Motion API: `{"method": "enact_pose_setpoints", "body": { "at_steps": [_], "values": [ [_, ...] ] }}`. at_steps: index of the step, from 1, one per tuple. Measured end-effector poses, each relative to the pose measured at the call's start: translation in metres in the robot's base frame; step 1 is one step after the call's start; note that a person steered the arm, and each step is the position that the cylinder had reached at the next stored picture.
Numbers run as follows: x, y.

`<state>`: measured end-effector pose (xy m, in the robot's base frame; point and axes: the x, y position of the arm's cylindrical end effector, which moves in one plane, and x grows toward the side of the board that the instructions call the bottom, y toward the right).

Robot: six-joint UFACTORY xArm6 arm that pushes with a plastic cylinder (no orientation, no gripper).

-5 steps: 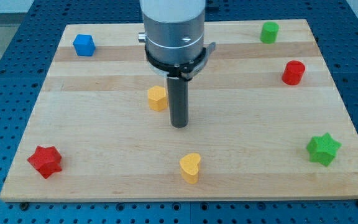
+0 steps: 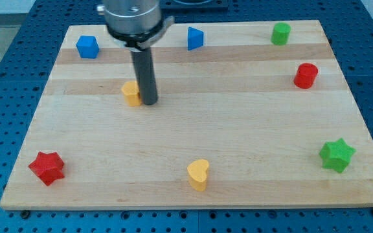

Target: Move the yellow hexagon to the center left side

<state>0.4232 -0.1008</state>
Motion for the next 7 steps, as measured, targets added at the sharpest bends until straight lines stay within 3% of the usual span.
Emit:
{"method": "enact_pose_setpoints", "body": {
  "at_steps": [1, 3, 4, 6, 7],
  "values": [
    [0.000, -0.025],
    [-0.008, 0.040],
    [-0.030, 0.037],
    [-0.027, -0.021],
    [-0.003, -0.067]
  ]
}}
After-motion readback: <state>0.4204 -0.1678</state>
